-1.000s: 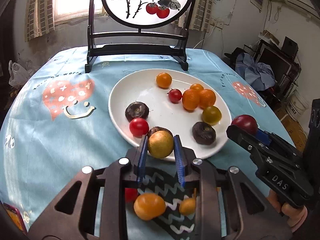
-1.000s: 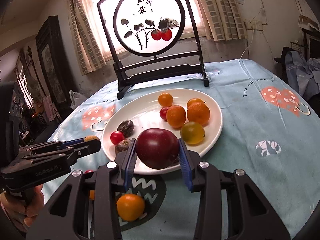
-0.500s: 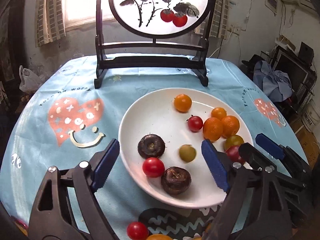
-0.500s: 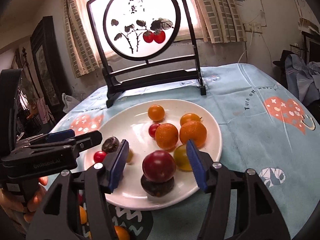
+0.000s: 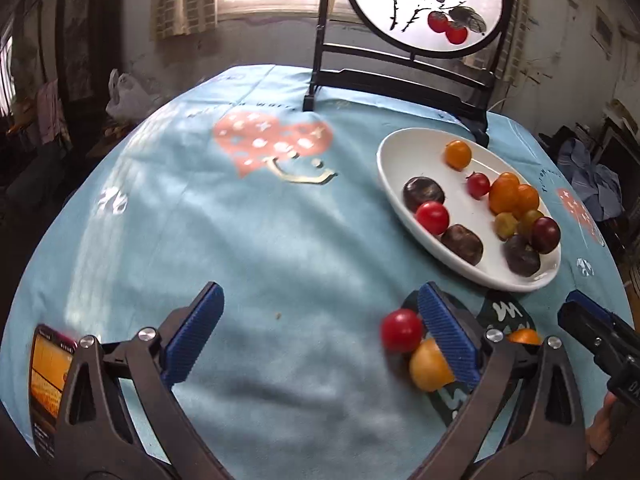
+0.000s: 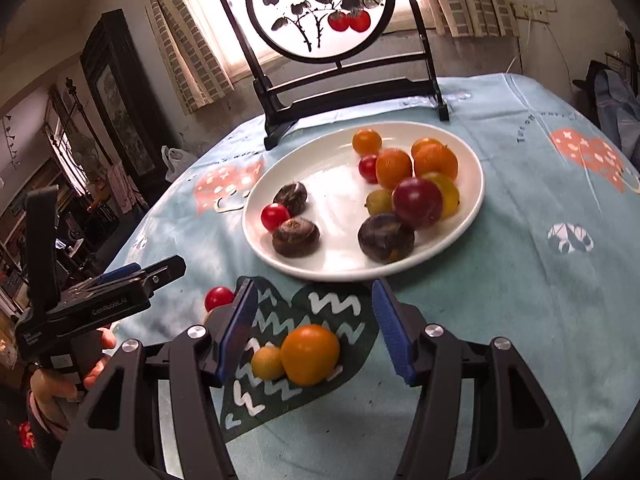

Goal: Organize fruits
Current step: 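Grasp an orange tomato with the right tool while the left grasps another orange tomato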

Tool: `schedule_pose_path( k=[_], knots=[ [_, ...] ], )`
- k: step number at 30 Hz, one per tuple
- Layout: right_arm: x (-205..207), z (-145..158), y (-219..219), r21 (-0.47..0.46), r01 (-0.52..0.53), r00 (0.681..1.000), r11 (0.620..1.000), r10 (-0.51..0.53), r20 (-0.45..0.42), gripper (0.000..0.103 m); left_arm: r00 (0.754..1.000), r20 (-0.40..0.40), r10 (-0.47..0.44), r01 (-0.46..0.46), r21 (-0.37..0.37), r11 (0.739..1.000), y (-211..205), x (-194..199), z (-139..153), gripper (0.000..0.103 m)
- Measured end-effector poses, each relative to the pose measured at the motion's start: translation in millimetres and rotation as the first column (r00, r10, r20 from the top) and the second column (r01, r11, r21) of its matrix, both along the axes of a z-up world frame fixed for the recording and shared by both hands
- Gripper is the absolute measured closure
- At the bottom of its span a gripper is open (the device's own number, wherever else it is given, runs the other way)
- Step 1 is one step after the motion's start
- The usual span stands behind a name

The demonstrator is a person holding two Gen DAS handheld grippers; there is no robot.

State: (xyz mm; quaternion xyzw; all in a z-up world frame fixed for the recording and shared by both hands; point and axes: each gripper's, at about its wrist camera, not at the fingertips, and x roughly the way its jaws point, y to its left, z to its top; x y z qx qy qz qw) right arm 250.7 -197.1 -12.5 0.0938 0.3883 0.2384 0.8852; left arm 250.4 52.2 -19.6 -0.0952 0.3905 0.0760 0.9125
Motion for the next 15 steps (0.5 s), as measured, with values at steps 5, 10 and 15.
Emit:
schedule_pose_path(
  k=[5,10,15],
  knots=[
    [-4,-4,2,0.015,-0.042,0.997,0.999,0.043,-0.06,0.043,0.999,0.023,0.033,-0.033,-0.008,0.999,9,-7,5,0.004],
    [-1,-12,2,0.042,-0.058,0.991,0.997,0.062,-0.116,0.043,1.0,0.026,0.011,-0.012,0.03,0.999,0,-9,8,0.004],
    [0,-17,7,0.005,-0.068,0.99,0.998,0.068,-0.12,0.051,0.999,0.024,-0.026,0.026,0.018,0.999,-6,-12,11,0.004]
  ],
)
